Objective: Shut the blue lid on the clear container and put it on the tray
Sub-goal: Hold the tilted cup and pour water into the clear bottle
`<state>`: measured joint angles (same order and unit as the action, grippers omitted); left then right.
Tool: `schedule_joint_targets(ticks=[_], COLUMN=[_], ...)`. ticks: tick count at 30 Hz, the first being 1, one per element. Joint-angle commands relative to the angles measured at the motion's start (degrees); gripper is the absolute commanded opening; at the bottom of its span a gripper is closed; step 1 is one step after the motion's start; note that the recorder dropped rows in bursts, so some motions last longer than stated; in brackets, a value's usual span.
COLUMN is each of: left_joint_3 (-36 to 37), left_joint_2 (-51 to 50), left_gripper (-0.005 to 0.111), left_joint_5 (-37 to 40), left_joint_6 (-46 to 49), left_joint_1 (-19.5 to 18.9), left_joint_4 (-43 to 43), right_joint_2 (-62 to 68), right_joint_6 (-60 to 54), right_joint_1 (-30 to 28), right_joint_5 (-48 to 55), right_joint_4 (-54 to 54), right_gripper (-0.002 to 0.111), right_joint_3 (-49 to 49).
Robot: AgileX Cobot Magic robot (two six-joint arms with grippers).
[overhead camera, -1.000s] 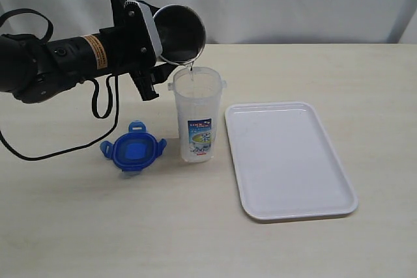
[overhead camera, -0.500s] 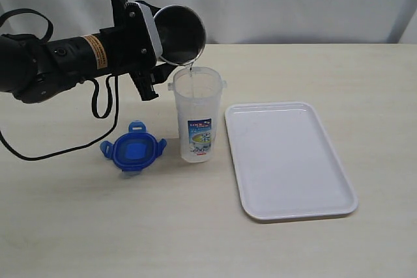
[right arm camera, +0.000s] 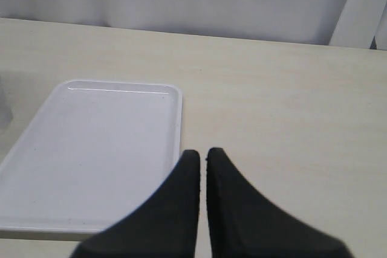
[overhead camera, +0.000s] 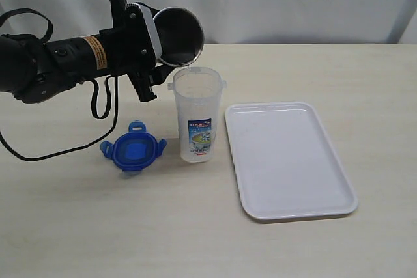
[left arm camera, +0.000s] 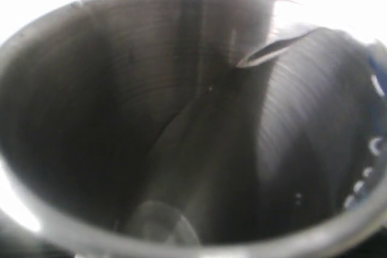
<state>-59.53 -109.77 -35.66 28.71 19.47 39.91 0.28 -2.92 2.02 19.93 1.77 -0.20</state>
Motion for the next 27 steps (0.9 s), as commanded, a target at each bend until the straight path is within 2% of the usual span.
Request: schedule_joint_targets(ticks=[1, 14, 27], left_joint_3=[-0.70, -0.70, -0.70], left_joint_2=[1.32, 1.32, 1.32], left_gripper=[0.000, 0.000, 0.000], left_joint_5=[-2.47, -2.32, -2.31], left_joint_6=[0.36, 4.29, 1.60], left_joint_1=[0.27, 0.27, 0.27], left_joint_4=[-1.47, -1.47, -1.57], right_joint_2=[-0.28, -0.28, -0.28], right_joint_6=[-0.17, -0.17, -0.17], right_joint_1=[0.16, 0.16, 0.16], right_joint_5=[-0.16, -0.16, -0.16], right_joint_4=[-0.03, -0.03, -0.03], right_gripper=[0.005, 0.005, 0.005], right_joint_3=[0.20, 0.20, 0.20])
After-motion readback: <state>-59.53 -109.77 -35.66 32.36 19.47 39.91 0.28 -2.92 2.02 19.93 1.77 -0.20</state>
